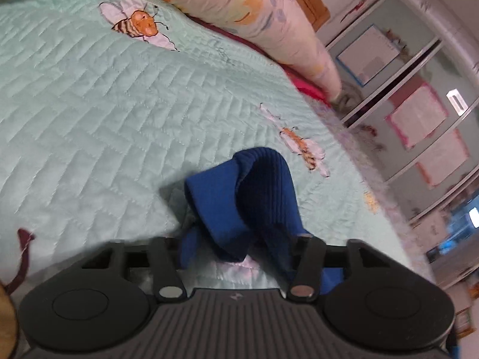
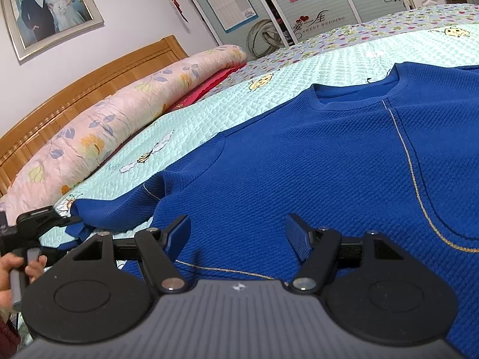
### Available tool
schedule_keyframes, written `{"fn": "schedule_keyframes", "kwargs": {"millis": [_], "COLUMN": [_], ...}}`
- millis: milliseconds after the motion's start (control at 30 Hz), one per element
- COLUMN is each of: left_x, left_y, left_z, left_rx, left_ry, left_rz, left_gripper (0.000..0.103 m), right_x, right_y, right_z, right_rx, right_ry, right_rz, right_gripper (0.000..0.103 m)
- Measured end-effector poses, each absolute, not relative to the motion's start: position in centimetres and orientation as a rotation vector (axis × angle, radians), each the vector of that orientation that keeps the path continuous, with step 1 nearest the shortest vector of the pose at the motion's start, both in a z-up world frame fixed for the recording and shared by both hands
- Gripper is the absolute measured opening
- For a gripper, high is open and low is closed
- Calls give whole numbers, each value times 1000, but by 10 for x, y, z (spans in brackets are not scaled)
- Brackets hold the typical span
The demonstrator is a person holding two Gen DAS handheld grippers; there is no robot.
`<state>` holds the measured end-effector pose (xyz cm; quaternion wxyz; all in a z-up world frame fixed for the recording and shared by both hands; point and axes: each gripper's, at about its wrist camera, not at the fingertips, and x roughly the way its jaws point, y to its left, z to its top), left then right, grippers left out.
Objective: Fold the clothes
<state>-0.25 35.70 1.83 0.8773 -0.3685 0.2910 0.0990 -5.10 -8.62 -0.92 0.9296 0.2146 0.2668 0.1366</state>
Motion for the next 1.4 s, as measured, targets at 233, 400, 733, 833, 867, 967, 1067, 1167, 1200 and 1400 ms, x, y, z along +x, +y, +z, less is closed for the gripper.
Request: {"fn": "schedule_keyframes", "kwargs": {"millis": [233, 400, 733, 833, 867, 967, 1067, 1167, 1200, 1400], "left_x": [-2, 3, -29, -61, -72, -88, -97, -83, -75, -38], "left_y": [407, 445, 416, 396, 392, 382, 373, 367, 367, 380], "left_z": [80, 123, 73, 60, 55, 46, 43, 36, 31, 14], "left_rx": [-1038, -1081, -995, -946, -951, -982, -1021, -1026, -1031, -1102], "left_ry": [569, 468, 555, 520, 505, 508, 523, 549, 559, 510], "left_rz": [24, 38, 54, 89, 119, 212, 292, 312, 314, 360], "left_gripper": [7, 0, 0, 24, 46, 56, 59, 64, 64, 66], "right_x": [-44, -27, 5, -9, -15, -24, -28, -27, -26, -17], "right_y": [-46, -4, 100, 118, 124, 146, 163, 165, 165, 172], "right_z": [8, 39, 47, 37, 35, 19, 8, 5, 4, -1], "right_rx": [159, -22, -542, -673, -708, -833, -913, -909, -899, -905], "right_ry": [623, 602, 490, 440, 415, 356, 307, 288, 289, 269], "right_rz": [261, 400, 626, 704, 727, 745, 743, 732, 728, 715], "right_gripper": [65, 26, 28, 44, 56, 63, 63, 63, 63, 63]}}
